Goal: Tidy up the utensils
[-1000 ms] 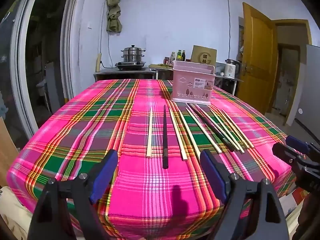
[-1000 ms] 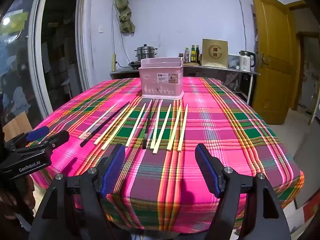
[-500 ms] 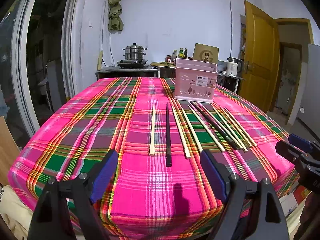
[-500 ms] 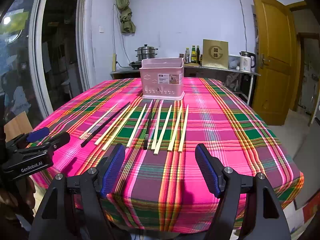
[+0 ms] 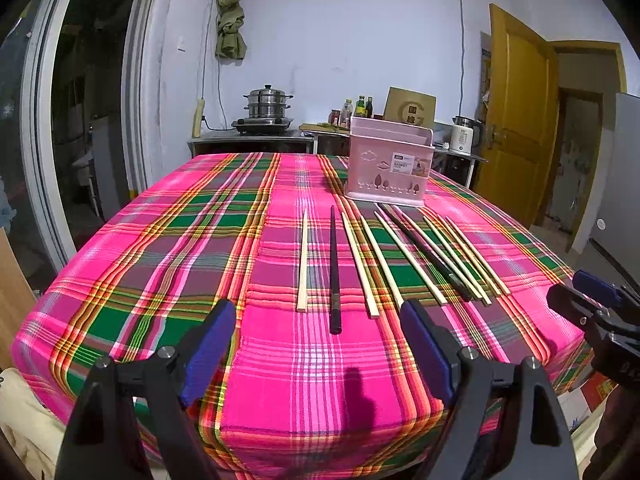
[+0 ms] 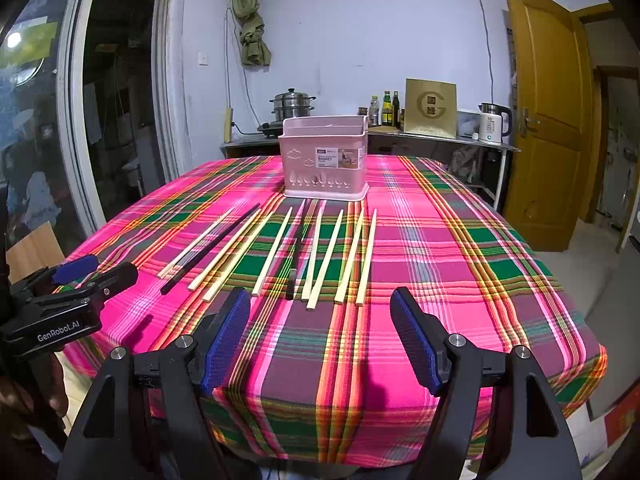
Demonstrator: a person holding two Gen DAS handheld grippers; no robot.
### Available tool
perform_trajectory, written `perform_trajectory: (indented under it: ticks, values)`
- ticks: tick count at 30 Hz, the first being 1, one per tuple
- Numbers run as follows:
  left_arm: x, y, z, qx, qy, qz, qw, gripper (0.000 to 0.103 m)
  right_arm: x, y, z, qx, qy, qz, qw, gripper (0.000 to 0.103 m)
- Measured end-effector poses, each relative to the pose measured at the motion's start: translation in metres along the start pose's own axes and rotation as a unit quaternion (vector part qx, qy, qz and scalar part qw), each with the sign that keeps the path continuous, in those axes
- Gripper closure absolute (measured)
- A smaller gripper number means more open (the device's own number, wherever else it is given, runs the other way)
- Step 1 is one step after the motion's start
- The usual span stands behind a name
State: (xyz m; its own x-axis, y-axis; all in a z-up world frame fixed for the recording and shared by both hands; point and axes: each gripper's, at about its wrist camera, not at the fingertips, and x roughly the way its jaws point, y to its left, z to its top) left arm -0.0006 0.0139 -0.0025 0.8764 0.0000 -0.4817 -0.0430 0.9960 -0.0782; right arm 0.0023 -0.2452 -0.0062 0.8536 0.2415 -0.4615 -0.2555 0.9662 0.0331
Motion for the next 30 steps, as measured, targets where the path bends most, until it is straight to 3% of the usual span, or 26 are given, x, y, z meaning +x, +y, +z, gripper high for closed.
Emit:
perform_trajectory:
  ticks: [30]
  values:
    - [-0.0012,-0.0020,0.0006,0.005,0.001,0.002,1.0000,0.017,0.0015,0.0013,0.0025,-0.002,0.000,0.001,1.000,0.030]
